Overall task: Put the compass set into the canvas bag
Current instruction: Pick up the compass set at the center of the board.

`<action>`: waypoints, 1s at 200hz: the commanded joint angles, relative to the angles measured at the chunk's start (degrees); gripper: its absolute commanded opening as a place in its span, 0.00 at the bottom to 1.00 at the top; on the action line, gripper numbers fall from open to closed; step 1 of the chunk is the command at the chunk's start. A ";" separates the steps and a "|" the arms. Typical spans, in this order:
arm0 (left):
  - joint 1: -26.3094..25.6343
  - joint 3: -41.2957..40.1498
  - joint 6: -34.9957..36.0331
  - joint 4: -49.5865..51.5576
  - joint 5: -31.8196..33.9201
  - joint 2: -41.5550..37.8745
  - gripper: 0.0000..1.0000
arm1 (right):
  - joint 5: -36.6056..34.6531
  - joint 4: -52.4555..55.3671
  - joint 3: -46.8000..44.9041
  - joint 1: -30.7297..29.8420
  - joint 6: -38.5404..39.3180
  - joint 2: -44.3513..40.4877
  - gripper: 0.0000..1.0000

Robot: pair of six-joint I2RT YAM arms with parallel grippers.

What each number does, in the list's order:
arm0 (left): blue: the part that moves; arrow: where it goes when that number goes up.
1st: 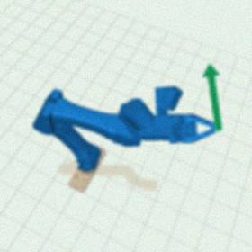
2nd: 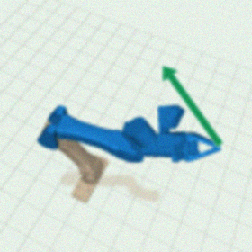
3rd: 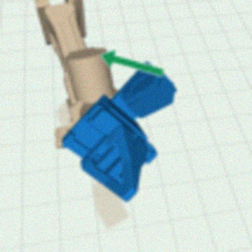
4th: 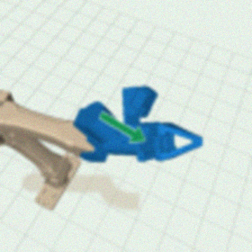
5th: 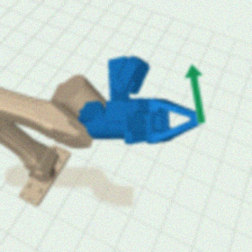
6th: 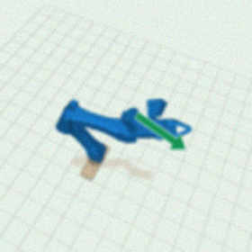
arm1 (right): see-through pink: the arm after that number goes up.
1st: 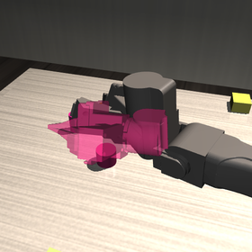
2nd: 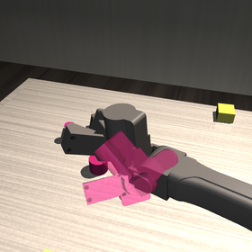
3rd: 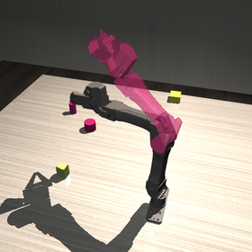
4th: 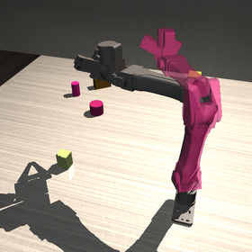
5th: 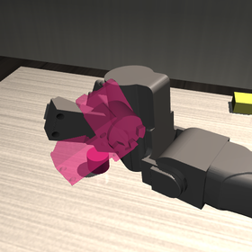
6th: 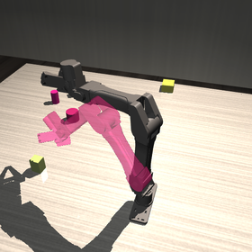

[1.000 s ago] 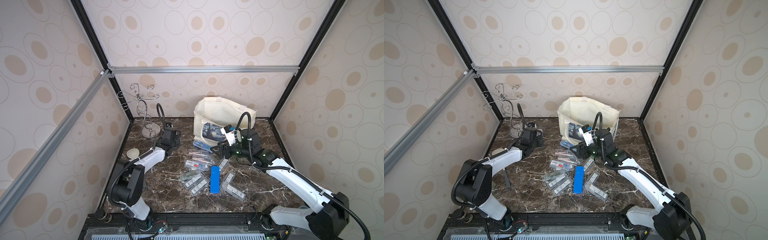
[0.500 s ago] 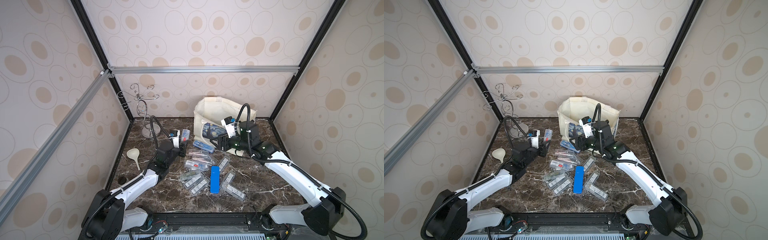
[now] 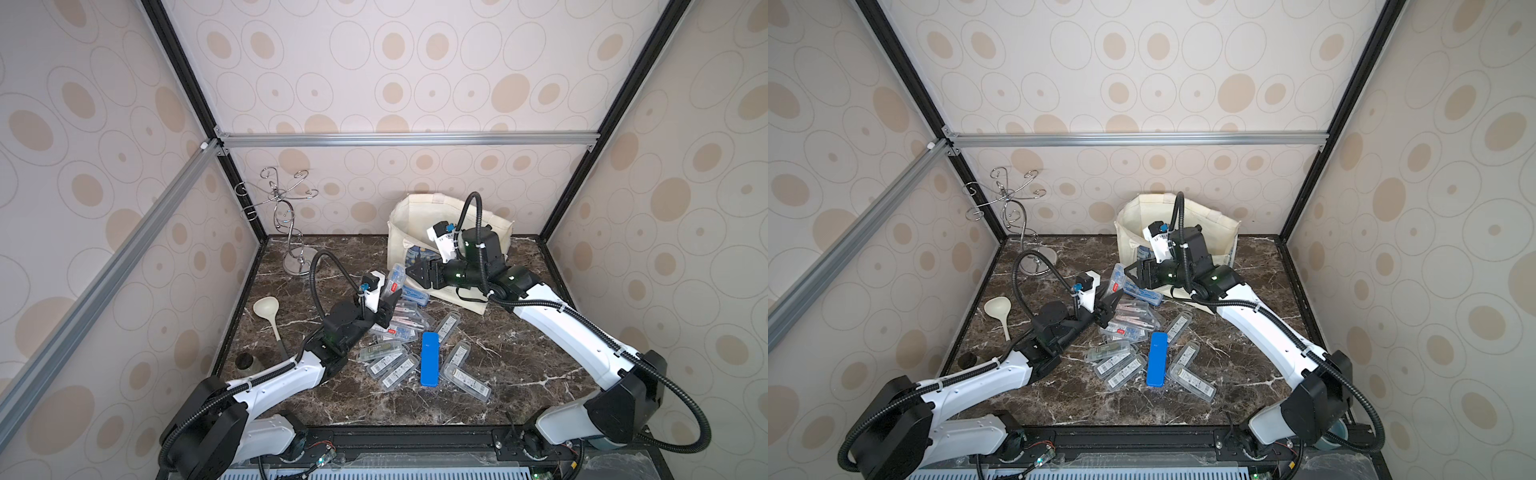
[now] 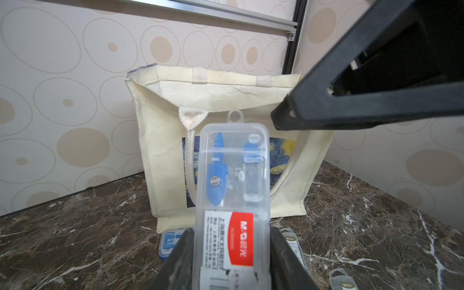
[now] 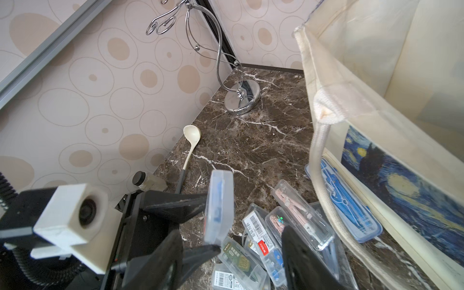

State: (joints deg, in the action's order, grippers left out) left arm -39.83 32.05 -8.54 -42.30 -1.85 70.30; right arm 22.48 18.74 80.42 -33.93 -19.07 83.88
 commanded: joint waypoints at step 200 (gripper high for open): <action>-1.41 3.23 2.29 -8.13 0.83 3.92 0.56 | 2.88 -3.29 4.15 -1.82 -5.42 7.34 0.20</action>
State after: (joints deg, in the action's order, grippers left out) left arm -40.80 32.82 -7.51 -47.44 -1.43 73.73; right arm 25.10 16.82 82.72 -35.35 -24.08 90.74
